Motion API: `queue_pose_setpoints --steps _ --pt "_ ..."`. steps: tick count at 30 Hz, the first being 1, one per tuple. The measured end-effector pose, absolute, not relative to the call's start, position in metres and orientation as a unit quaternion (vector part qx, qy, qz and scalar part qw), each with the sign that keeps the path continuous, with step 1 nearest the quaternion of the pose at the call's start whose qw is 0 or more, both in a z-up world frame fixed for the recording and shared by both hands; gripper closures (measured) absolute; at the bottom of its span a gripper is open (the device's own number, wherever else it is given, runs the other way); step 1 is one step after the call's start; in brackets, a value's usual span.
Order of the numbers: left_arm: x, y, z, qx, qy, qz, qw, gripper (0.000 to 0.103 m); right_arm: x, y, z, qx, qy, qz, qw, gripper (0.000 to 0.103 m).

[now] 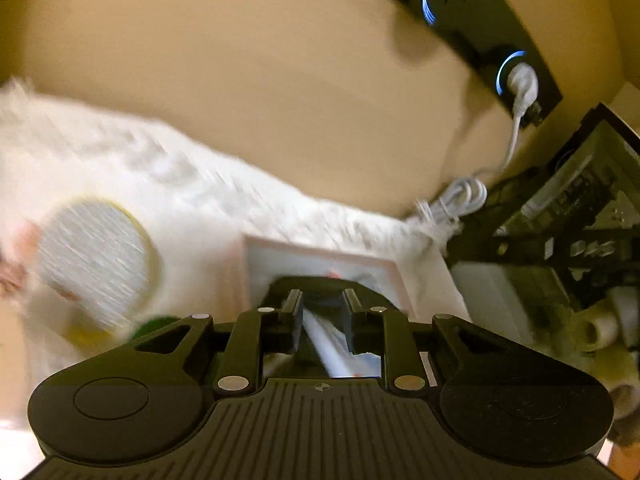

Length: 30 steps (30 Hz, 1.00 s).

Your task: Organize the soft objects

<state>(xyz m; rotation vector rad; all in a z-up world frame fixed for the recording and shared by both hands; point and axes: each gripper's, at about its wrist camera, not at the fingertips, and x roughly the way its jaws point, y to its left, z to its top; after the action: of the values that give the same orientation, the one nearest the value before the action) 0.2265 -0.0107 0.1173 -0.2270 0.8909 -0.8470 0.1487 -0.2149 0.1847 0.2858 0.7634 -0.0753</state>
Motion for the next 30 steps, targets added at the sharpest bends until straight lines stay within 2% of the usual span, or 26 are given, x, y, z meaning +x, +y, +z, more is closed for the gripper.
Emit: queue_pose_setpoints --steps 3,9,13,16,20,30 --pt "0.223 0.022 0.130 -0.107 0.391 -0.392 0.826 0.080 0.149 -0.209 0.177 0.129 0.376 -0.037 0.917 0.088" --pt "0.235 0.117 0.151 -0.143 0.364 -0.312 0.866 0.080 0.143 -0.170 0.168 0.108 0.368 0.004 0.924 0.065" --pt "0.256 0.192 0.138 -0.174 0.375 -0.222 0.883 0.080 0.146 -0.118 0.165 0.070 0.357 0.042 0.931 0.056" --pt "0.270 0.227 0.116 -0.182 0.400 -0.196 0.877 0.080 0.156 -0.078 0.164 0.048 0.351 0.061 0.933 0.052" --pt "0.280 0.236 0.083 -0.160 0.439 -0.215 0.858 0.080 0.159 -0.027 0.153 -0.002 0.344 0.083 0.935 0.049" --pt "0.296 0.233 0.047 -0.162 0.462 -0.267 0.830 0.080 0.174 0.061 0.055 -0.120 0.404 0.101 0.901 0.049"
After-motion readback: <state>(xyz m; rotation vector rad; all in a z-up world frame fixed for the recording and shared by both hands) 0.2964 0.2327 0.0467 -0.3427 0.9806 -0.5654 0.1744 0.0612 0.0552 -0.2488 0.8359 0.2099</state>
